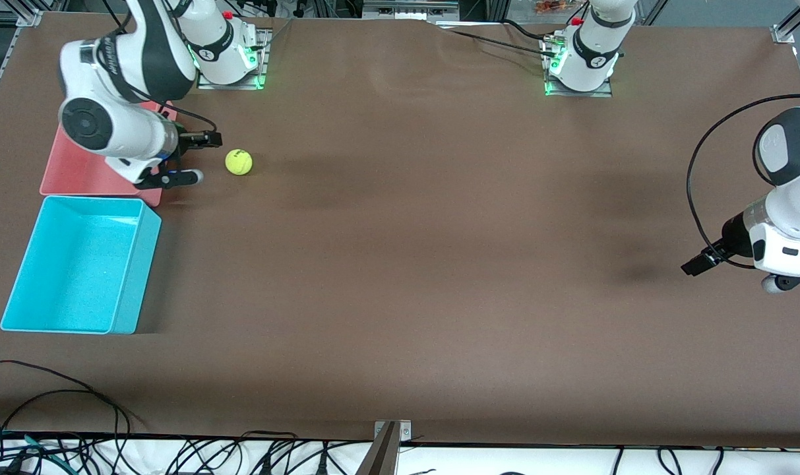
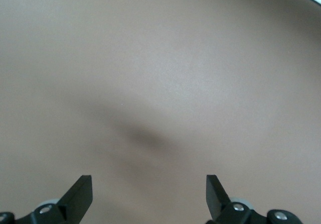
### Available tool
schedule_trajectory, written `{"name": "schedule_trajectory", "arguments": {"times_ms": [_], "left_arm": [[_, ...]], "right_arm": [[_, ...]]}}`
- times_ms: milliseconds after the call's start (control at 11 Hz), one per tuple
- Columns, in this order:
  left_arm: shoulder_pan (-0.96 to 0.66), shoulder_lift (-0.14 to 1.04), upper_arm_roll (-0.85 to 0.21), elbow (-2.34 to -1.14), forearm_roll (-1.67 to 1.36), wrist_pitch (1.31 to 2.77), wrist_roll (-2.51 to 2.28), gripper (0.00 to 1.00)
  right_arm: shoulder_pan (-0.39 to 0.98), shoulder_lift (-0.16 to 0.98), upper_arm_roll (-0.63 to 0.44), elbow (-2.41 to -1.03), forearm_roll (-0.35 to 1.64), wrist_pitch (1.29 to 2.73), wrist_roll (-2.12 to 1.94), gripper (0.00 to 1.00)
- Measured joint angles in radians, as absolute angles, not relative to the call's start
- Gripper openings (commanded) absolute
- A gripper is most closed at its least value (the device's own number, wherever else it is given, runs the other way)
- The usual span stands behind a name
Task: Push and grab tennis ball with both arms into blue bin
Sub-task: 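Raise the left gripper away while the right gripper reaches toward the ball, then lower the right gripper onto the tennis ball and close on it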
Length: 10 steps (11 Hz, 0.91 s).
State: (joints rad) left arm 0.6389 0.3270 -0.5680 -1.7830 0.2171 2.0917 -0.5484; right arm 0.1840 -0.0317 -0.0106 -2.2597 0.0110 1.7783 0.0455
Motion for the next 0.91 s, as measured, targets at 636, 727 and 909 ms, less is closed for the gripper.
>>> {"name": "schedule_trajectory", "arguments": {"times_ms": [636, 727, 909], "left_arm": [[0.337, 0.22, -0.355, -1.761, 0.213, 2.017, -0.223, 1.0], [0.287, 0.2, -0.317, -1.761, 0.183, 2.012, -0.161, 1.0], [0.208, 0.164, -0.216, -1.759, 0.026, 2.009, -0.034, 1.0]], "right_arm": [[0.184, -0.049, -0.009, -2.614, -0.054, 2.086, 0.049, 0.97], [0.184, -0.048, -0.009, -2.631, -0.109, 2.105, 0.06, 0.97], [0.182, -0.037, -0.01, -2.646, -0.196, 2.152, 0.092, 0.97]]}}
